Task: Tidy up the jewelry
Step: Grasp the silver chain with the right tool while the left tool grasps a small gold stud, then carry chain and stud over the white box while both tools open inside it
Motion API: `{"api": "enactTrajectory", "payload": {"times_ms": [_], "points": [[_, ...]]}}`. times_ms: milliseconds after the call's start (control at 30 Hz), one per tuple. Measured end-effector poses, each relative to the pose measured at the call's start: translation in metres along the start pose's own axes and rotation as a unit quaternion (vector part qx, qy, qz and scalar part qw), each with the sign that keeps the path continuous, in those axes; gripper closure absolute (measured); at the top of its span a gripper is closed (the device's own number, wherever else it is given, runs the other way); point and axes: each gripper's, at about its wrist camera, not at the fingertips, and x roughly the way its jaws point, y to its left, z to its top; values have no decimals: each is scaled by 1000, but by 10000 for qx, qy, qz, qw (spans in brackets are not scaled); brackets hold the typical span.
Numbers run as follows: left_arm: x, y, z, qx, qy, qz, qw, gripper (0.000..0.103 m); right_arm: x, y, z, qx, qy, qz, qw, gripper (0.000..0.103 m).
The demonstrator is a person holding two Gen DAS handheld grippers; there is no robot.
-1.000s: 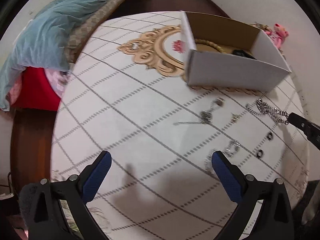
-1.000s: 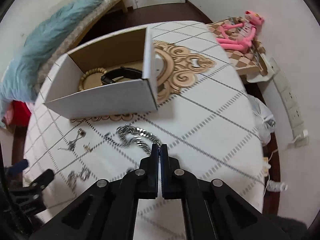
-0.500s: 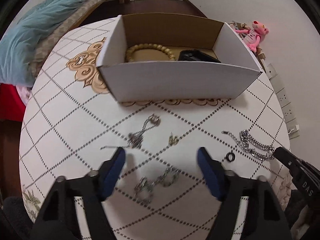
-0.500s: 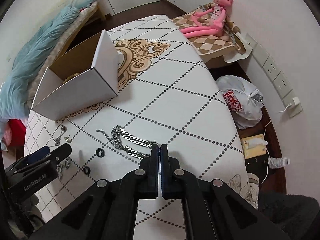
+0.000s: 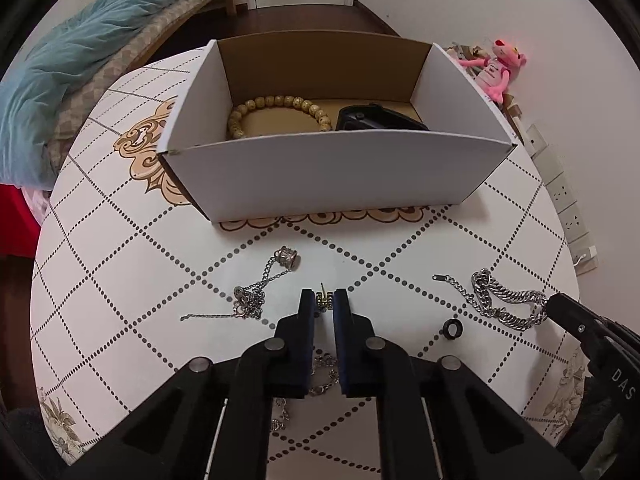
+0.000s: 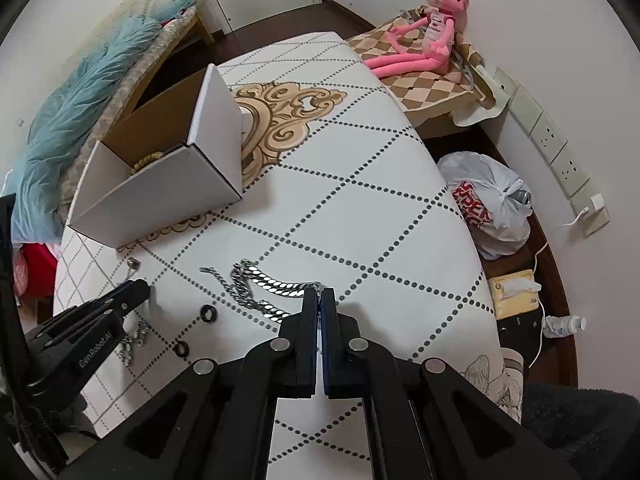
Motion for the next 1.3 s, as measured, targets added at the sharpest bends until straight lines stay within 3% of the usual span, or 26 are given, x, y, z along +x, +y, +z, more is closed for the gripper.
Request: {"api": "enactTrajectory", "payload": {"times_ms": [433, 667, 833, 933, 967, 1000, 1067, 1300], "points": [[-59, 9, 1, 79, -612, -127, 9980, 98, -52, 29, 21, -341, -411, 468, 9975, 102], [-99, 8, 21, 87, -1009, -270, 9945, 98, -91, 51, 48, -548, -771, 750, 9927, 102], [-118, 23, 40, -62, -1115, -620, 9918, 98, -121, 68, 74, -690, -1095, 931, 9872, 102], [-117, 43, 43, -476, -910, -788, 9916, 91, -131, 76, 85, -762, -1211, 988, 9848, 102], [-111, 51, 42, -608, -761, -754, 9924, 80, -131, 78, 86, -783, -1221, 995, 9844, 102], [-108, 55, 41, -651, -681, -708, 9930, 59, -130, 79, 86, -784, -1209, 998, 9845, 102], [-98, 66, 33, -724, -611, -593, 9937, 47, -124, 79, 82, -754, -1139, 1009, 9855, 102], [-51, 48, 5, -511, -77, -477, 9975, 47, -80, 59, 53, -476, -739, 819, 9928, 102]]}}
